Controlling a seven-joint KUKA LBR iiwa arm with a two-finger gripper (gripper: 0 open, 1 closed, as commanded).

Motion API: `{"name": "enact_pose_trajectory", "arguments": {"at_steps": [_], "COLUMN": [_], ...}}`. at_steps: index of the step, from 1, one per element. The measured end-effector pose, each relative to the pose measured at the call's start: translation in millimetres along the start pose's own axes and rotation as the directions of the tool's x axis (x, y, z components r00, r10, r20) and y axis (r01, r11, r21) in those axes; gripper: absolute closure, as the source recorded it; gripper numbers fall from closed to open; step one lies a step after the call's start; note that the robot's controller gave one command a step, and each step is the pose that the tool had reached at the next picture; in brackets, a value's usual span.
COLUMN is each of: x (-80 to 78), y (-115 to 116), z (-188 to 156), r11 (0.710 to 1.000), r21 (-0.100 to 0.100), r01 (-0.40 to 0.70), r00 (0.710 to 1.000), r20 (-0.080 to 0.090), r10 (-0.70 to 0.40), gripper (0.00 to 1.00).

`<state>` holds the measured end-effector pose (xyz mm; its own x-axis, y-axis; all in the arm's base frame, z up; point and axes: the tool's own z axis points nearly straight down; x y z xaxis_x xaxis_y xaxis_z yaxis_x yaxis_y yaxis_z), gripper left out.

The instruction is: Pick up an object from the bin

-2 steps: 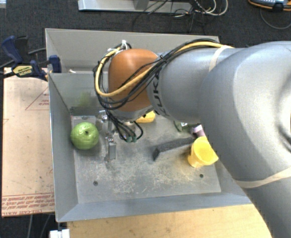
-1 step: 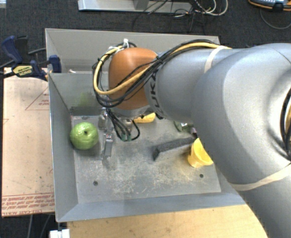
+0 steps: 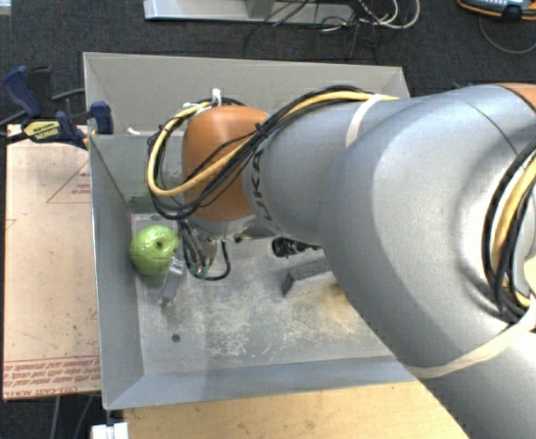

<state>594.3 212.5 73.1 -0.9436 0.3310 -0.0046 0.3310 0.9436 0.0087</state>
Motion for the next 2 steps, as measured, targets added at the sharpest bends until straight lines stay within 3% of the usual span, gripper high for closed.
{"name": "enact_pose_trajectory", "arguments": {"at_steps": [1,2], "x": [-8.8,-8.8], "y": [20.8,20.7], "z": [2.6,2.6], "r11": [0.847,0.848], "r21": [0.008,0.008], "r01": [0.532,0.531], "r00": [0.847,0.848], "r20": [0.003,0.003], "r10": [-0.532,-0.531], "gripper": [1.00,1.00]}}
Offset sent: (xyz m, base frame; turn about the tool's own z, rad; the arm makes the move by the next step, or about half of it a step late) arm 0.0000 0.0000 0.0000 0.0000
